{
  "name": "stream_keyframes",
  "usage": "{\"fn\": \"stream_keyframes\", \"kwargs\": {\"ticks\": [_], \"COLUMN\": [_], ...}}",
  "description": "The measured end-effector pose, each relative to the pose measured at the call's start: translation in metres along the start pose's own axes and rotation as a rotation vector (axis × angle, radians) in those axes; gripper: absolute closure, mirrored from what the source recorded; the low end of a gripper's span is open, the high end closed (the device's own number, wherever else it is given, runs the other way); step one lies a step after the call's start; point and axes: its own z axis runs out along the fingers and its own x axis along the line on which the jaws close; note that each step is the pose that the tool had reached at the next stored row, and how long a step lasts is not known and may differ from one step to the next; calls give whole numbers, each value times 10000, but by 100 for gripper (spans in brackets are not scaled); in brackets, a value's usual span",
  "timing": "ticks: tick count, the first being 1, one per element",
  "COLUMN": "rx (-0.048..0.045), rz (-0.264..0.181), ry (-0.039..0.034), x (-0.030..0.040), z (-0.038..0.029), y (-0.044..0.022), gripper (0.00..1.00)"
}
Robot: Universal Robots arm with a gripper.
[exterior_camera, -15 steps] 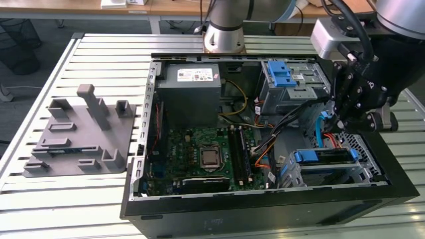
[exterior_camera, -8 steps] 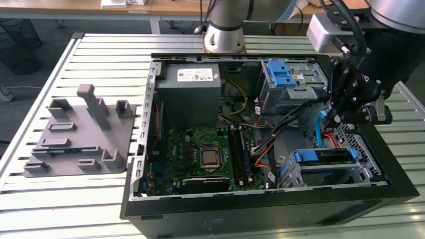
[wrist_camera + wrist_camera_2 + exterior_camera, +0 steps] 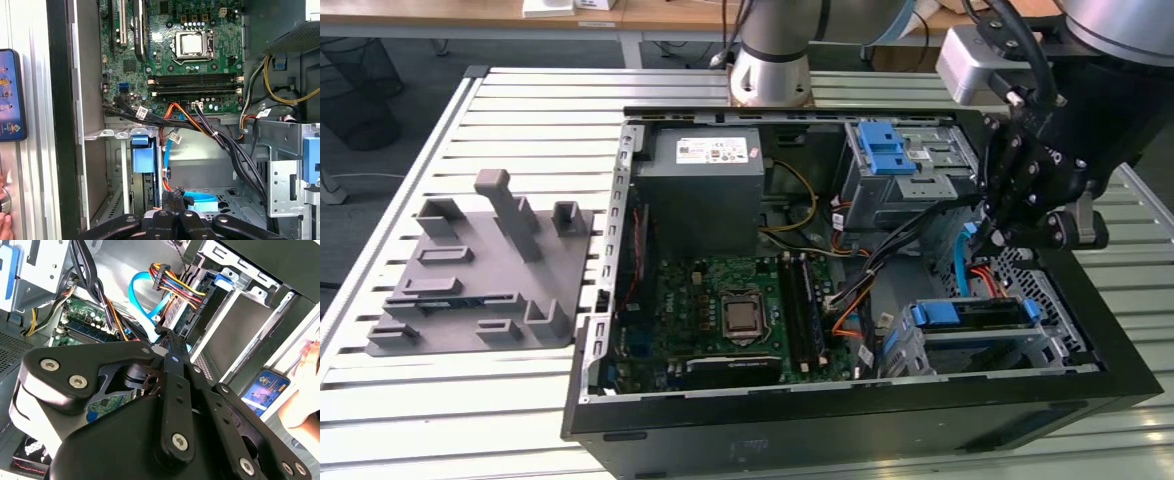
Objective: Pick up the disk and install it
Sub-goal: 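Insert the second disk wire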
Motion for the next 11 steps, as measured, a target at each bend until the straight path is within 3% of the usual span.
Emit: {"fn": "stream_keyframes", "kwargs": {"ticks": [5, 11], "rx": [0, 0], "rz": [0, 1], "ry": [-1, -1], "x": [0, -32], "z": [-72, -107], "y": [0, 1], "gripper": [89, 89]}}
